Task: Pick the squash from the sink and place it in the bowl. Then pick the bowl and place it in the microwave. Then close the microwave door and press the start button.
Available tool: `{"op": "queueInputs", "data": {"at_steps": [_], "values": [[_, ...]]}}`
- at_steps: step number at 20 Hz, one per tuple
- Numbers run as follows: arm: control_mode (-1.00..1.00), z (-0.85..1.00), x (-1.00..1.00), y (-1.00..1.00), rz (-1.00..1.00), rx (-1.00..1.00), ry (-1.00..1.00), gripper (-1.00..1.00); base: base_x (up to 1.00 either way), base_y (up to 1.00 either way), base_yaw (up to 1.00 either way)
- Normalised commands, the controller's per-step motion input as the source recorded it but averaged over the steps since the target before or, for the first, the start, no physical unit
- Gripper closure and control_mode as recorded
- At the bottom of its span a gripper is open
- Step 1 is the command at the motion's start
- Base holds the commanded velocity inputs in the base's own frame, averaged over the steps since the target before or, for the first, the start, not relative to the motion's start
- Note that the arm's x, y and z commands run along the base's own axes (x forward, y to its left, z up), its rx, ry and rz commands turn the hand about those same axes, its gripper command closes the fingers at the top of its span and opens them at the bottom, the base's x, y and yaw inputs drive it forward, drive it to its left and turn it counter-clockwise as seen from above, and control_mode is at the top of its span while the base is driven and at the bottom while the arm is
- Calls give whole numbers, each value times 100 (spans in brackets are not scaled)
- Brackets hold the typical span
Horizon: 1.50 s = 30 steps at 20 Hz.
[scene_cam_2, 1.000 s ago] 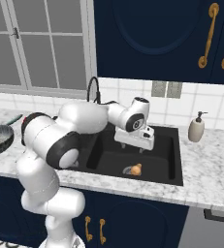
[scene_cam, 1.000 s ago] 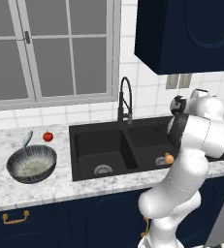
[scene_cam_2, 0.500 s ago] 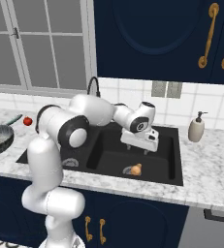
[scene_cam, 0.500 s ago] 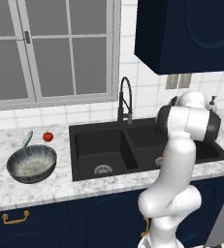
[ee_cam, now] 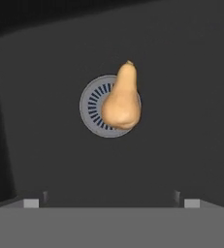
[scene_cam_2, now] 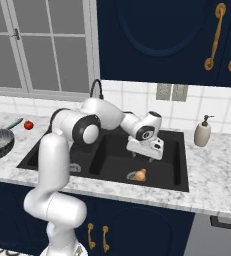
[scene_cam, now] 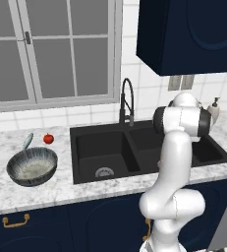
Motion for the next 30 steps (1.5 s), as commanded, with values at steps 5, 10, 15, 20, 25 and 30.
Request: {"op": "queueInputs", "data": {"at_steps": [5, 10, 15, 20, 25, 30], "values": [[-100, -47, 15, 0, 0, 0, 0, -100, 0, 0, 0], [-100, -50, 33, 0, 0, 0, 1, -100, 0, 0, 0], [-100, -49, 26, 0, 0, 0, 1, -100, 0, 0, 0], [-100, -50, 23, 0, 0, 0, 4, -100, 0, 0, 0], [-100, -28, 1, 2, 1, 0, 4, -100, 0, 0, 0], [-100, -26, 0, 9, 0, 0, 0, -100, 0, 0, 0]]}}
